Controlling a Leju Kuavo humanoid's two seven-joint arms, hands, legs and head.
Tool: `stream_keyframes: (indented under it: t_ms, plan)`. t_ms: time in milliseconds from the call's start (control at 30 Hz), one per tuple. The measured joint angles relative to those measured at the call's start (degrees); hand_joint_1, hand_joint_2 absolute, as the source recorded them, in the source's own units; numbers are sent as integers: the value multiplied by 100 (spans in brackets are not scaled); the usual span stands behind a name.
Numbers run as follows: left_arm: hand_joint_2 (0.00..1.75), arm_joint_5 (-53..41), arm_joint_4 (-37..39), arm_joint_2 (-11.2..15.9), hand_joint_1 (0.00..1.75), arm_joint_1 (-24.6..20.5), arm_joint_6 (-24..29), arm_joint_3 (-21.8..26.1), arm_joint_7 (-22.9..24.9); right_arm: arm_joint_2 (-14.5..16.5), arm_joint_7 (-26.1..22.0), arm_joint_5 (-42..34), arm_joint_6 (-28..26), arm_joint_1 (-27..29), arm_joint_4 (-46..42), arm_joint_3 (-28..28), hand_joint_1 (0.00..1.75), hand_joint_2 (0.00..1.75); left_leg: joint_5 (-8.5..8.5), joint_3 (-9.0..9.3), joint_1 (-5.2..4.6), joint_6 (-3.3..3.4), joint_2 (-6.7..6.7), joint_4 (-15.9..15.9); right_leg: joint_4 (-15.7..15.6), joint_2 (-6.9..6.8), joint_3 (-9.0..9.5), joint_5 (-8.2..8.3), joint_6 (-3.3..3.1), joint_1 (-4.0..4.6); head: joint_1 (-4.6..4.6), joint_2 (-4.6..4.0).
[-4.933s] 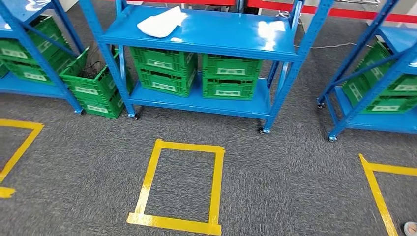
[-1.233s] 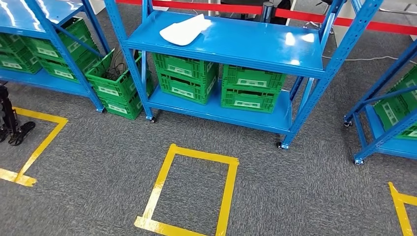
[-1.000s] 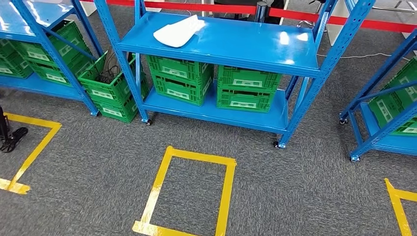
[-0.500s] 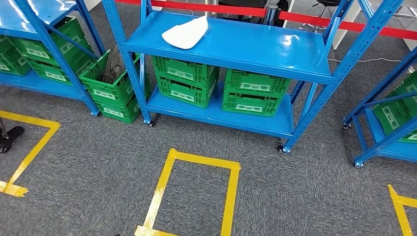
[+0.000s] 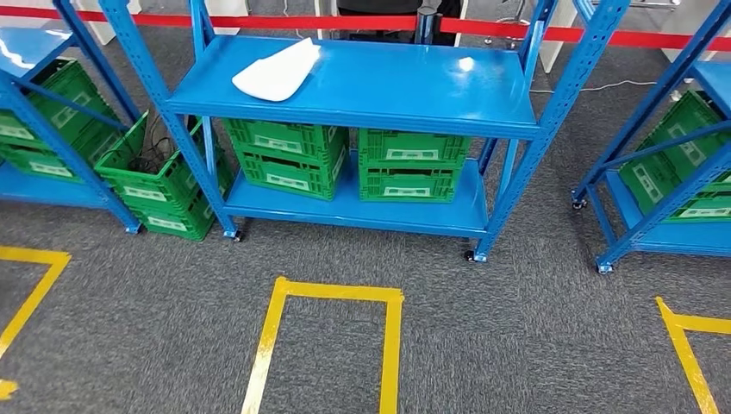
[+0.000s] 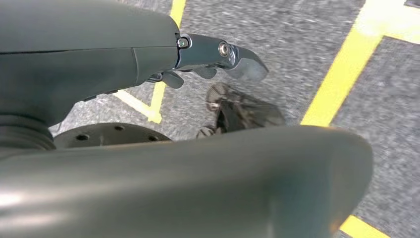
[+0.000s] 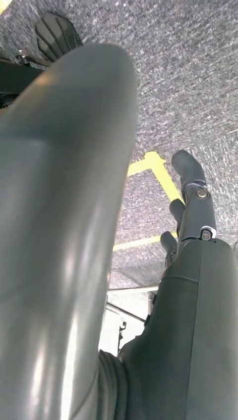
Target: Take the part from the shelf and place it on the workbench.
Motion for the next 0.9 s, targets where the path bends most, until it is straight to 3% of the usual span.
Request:
stream_keyframes:
  t_ms: [67, 233, 267, 333, 367, 400, 433, 467, 500, 567, 667, 767, 833, 900]
  plan:
    - [0, -1, -1, 0, 0, -6, -7, 0, 0, -2, 0, -7, -3, -9, 1, 0, 0, 0, 232, 252, -4, 20, -23, -559, 22, 17, 40, -119, 95, -8, -46, 0]
    - [0, -2, -2, 0, 0, -10, -13, 1, 7, -2, 5, -15, -9, -37, 0, 0, 0, 0, 143, 394, -34, 225, -49, -668, 138, 16, 53, -278, 261, -29, 11, 0]
    - [0, -3, -2, 2, 0, -12, -10, 2, 8, -2, 6, -18, -10, -38, 0, 0, 0, 0, 134, 412, -27, 259, -51, -681, 379, 9, -62, -394, 285, -34, 37, 0]
    - [0, -4, -2, 5, 0, -14, -9, 2, 9, -2, 7, -26, -12, -34, 0, 0, 0, 0, 96, 445, -35, 311, -51, -693, 1180, -1, -522, -706, 312, -38, 117, 0]
    - [0, -4, -2, 4, 0, -13, -10, 1, 10, -2, 8, -30, -12, -28, 0, 0, 0, 0, 70, 465, -49, 326, -51, -693, 1561, -2, -781, -800, 312, -36, 142, 0]
    - [0, -4, -2, 3, 0, -10, -11, 1, 14, -2, 8, -33, -12, -20, 0, 0, 0, 0, 39, 499, -63, 336, -54, -693, 1774, -2, -969, -777, 301, -31, 163, 0]
    - [0, -4, -2, 3, 0, -8, -12, 0, 18, -2, 9, -35, -12, -10, 0, 0, 0, 0, 3, 545, -78, 342, -58, -693, 1769, -2, -1057, -625, 277, -21, 178, 0]
    - [0, -4, -2, 4, 0, -6, -11, 0, 21, -2, 10, -36, -12, -2, 0, 0, 0, 0, -35, 604, -95, 346, -64, -694, 1541, -2, -1039, -369, 237, -7, 197, 0]
    - [0, -4, -2, 4, 0, -6, -10, 0, 25, -2, 10, -37, -12, 4, 0, 0, 0, 0, -74, 666, -110, 347, -68, -695, 1167, -2, -943, -73, 184, 13, 219, 0]
    - [0, -4, -3, -4, 0, -12, -9, 1, 26, -11, 13, -37, -11, -5, 1, 1, 0, 0, -150, 727, -128, 325, -63, -719, 506, -17, -704, 246, 54, 70, 236, 0]
    - [0, -4, -9, -26, 0, -31, -14, 1, 34, -27, 15, -38, -9, -28, 0, 2, 0, 0, -208, 750, -109, 248, -36, -775, 224, -19, -515, 234, -41, 136, 240, 0]
    - [0, -4, -12, -33, 0, -40, -10, 0, 50, -34, 25, -39, -9, -13, 0, 1, 0, 0, -329, 739, -102, 180, -26, -593, 8, -10, -330, 285, -74, 79, 235, 0]
    - [0, -4, -12, -33, 0, -38, -6, 0, 67, -36, 34, -39, -10, -5, 0, 0, 0, 0, -555, 443, -84, 139, -32, -54, -68, -16, -252, 283, -91, 58, 181, 0]
    - [0, -1, -11, -31, 0, -24, -3, 0, 78, -26, 44, -39, -7, -10, 0, 1, 0, 0, -766, -68, -53, 100, -32, 674, -64, -12, -223, 236, -96, 51, 119, 0]
